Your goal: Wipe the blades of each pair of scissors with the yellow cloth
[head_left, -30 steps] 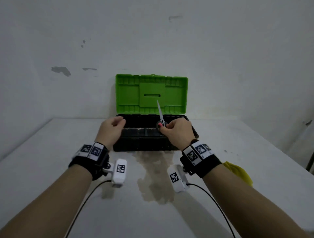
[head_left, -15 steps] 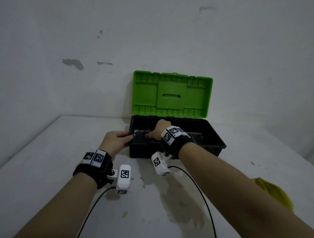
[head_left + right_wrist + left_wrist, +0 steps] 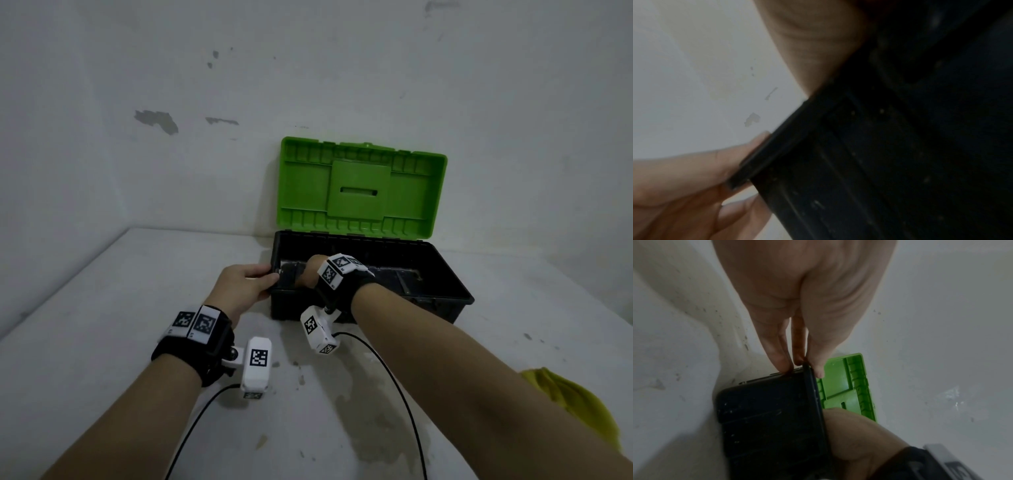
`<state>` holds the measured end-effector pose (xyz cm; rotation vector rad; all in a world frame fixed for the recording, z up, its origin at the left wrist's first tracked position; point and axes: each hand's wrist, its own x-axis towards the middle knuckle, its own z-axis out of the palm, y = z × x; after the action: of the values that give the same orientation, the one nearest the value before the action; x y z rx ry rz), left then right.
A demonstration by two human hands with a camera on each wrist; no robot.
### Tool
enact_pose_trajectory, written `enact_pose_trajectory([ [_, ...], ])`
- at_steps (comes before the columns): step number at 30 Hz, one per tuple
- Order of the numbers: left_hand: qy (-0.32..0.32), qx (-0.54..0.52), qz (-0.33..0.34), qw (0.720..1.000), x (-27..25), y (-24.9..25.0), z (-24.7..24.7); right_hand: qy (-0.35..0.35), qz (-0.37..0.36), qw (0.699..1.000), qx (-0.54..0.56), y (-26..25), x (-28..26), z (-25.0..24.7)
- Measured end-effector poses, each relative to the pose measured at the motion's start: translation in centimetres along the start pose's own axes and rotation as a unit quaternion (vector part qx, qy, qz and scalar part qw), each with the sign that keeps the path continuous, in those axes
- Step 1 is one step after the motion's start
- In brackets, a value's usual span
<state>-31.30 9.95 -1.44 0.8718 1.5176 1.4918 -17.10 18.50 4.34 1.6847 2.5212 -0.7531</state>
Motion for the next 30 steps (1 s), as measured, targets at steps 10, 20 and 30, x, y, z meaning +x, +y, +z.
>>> enact_pose_trajectory([
  [10,0.054,0.144,0.062,0.986,-0.3,4.8,1.7,0.181,-0.010,0.973,0.141,7.7,-4.5,-6.1],
  [20,0.083,0.095,0.069,0.990,3.7,10.0,7.0,0.263,0.078,0.919,0.283,18.8,-1.9,-14.0],
  [30,0.091,0.060,0.084,0.991,13.9,14.4,6.9,0.234,0.096,0.858,0.448,20.1,3.9,-21.0],
])
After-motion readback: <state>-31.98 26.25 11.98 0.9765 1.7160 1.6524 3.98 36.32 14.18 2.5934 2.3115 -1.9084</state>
